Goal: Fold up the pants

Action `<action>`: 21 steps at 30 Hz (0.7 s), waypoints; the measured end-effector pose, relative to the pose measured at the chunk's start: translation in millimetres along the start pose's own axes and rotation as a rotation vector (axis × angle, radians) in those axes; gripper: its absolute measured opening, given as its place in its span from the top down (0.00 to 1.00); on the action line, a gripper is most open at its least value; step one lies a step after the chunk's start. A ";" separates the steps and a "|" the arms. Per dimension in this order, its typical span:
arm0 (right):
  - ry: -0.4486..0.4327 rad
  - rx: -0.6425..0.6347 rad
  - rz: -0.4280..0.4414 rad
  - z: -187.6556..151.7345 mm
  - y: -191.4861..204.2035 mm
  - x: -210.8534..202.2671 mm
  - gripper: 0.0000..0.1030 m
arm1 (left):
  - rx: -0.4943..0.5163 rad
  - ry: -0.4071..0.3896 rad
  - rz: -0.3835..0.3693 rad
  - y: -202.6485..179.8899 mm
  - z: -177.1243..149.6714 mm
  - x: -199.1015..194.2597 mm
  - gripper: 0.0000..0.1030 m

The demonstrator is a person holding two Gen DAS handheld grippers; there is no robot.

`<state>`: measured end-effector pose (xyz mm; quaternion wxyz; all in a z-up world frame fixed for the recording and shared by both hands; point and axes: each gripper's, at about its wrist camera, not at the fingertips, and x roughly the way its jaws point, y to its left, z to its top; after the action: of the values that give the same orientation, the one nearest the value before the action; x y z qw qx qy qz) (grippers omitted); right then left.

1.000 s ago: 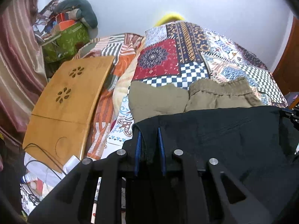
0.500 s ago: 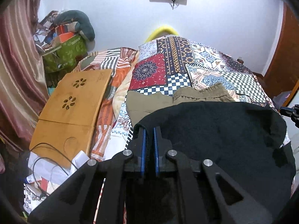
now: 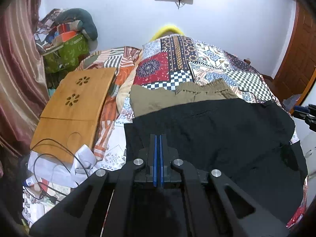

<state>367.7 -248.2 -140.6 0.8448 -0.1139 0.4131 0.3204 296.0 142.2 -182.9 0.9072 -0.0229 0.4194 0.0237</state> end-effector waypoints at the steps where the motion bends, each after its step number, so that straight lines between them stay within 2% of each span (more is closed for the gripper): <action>1: 0.002 0.011 0.001 0.9 -4.8 4.2 0.62 | 0.001 0.010 -0.004 0.6 0.3 4.8 0.98; 2: 0.001 0.024 0.004 2.6 -9.7 11.1 0.58 | 0.002 0.024 -0.001 1.6 0.8 11.9 0.98; 5: 0.031 0.020 0.005 5.9 -14.3 31.8 0.58 | -0.007 0.064 0.015 7.4 1.9 29.7 0.94; 8: 0.082 -0.018 0.008 9.5 -15.5 58.8 0.57 | -0.047 0.107 0.011 21.0 3.8 53.0 0.71; 9: 0.099 -0.033 0.012 10.9 -15.3 67.7 0.56 | -0.063 0.113 0.018 25.9 4.1 60.1 0.58; 10: 0.119 -0.054 0.009 12.3 -16.4 79.4 0.54 | -0.076 0.114 0.024 29.5 4.6 66.5 0.51; 15: 0.162 -0.115 0.017 16.9 -22.3 112.0 0.51 | -0.106 0.169 0.026 40.8 11.0 107.1 0.39; 17: 0.179 -0.128 0.019 18.6 -25.5 124.1 0.44 | -0.104 0.188 0.025 41.4 14.3 122.6 0.39; 21: 0.203 -0.144 0.019 17.2 -31.6 141.6 0.44 | -0.139 0.235 0.028 48.7 19.2 151.6 0.39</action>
<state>462.8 -201.3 -241.2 0.7851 -0.2024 0.4736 0.3440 405.7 195.5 -287.1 0.8476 -0.0824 0.5204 0.0627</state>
